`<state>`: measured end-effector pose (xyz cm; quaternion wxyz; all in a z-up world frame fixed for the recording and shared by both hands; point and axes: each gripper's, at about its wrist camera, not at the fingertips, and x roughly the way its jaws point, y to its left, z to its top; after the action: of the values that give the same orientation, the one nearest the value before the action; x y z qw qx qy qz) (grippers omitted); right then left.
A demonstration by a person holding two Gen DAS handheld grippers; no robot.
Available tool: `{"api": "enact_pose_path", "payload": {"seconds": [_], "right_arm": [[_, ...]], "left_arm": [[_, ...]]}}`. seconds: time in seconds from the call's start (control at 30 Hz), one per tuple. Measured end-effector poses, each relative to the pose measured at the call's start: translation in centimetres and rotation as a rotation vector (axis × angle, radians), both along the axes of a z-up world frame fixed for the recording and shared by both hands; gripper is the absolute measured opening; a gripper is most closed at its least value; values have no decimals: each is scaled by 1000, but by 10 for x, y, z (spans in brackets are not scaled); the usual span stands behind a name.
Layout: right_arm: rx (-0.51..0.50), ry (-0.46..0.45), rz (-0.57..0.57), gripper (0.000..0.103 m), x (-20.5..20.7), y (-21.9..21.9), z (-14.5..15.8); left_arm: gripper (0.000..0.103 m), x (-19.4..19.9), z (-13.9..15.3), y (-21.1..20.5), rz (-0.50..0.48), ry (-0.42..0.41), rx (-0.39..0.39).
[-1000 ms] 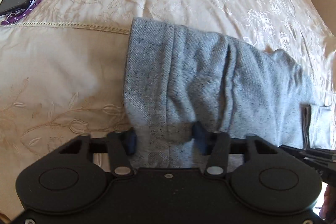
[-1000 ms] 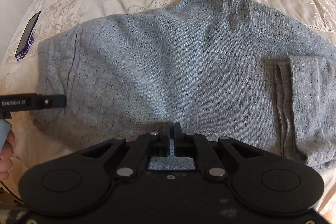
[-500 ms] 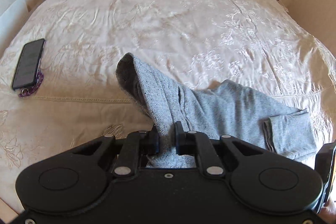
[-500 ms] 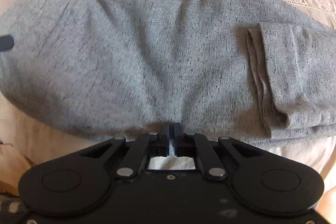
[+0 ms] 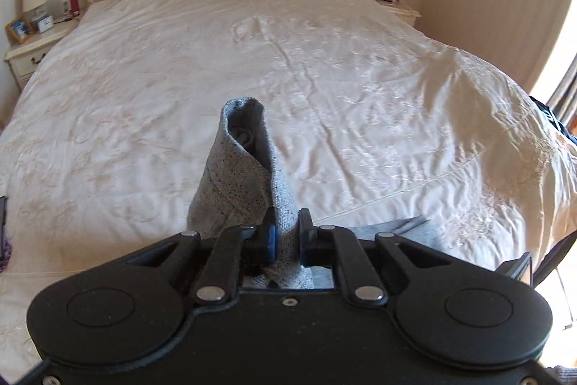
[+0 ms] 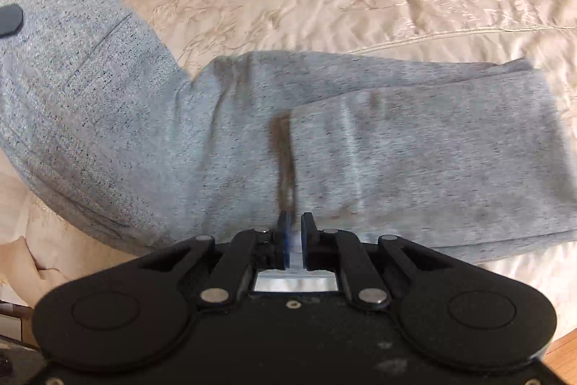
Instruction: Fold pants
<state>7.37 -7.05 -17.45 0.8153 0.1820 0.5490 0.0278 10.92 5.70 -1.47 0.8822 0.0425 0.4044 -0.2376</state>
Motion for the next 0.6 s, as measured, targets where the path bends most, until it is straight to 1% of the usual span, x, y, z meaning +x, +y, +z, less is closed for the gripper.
{"api": "enact_pose_path", "payload": {"seconds": [0.07,0.13,0.17,0.2,0.27,0.3,0.33,0.37,0.4,0.47,0.53,0.6], "right_arm": [[-4,5,-41,9,-9,-37,1],[-25,11,-73,9,-13,-68,2],[-42,18,-92,9,-17,-92,0],[-58,26,-109,10,-22,-108,-1],[-92,45,-144,11,-30,-138,-3],[-101,53,-158,14,-31,-151,-3],[-107,55,-169,18,-32,-162,-3],[-113,52,-179,20,-33,-173,-1],[-112,40,-180,22,-32,-180,2],[-94,-3,-165,26,-27,-191,7],[-31,-60,-134,36,-17,-196,9],[41,-79,-97,38,3,-193,4]], "left_arm": [[12,-7,-14,-53,-51,15,-15],[11,-10,-39,-100,-84,57,-29],[11,-12,-54,-122,-98,83,-29],[11,-14,-72,-147,-133,126,-27],[14,-18,-98,-177,-163,192,9],[15,-22,-104,-185,-167,209,30],[18,-25,-106,-186,-162,214,46],[20,-26,-106,-184,-153,210,57],[24,-29,-101,-177,-134,195,69],[24,-25,-96,-160,-87,180,100],[24,-15,-94,-137,-19,192,128],[24,-4,-94,-111,80,211,173]]}}
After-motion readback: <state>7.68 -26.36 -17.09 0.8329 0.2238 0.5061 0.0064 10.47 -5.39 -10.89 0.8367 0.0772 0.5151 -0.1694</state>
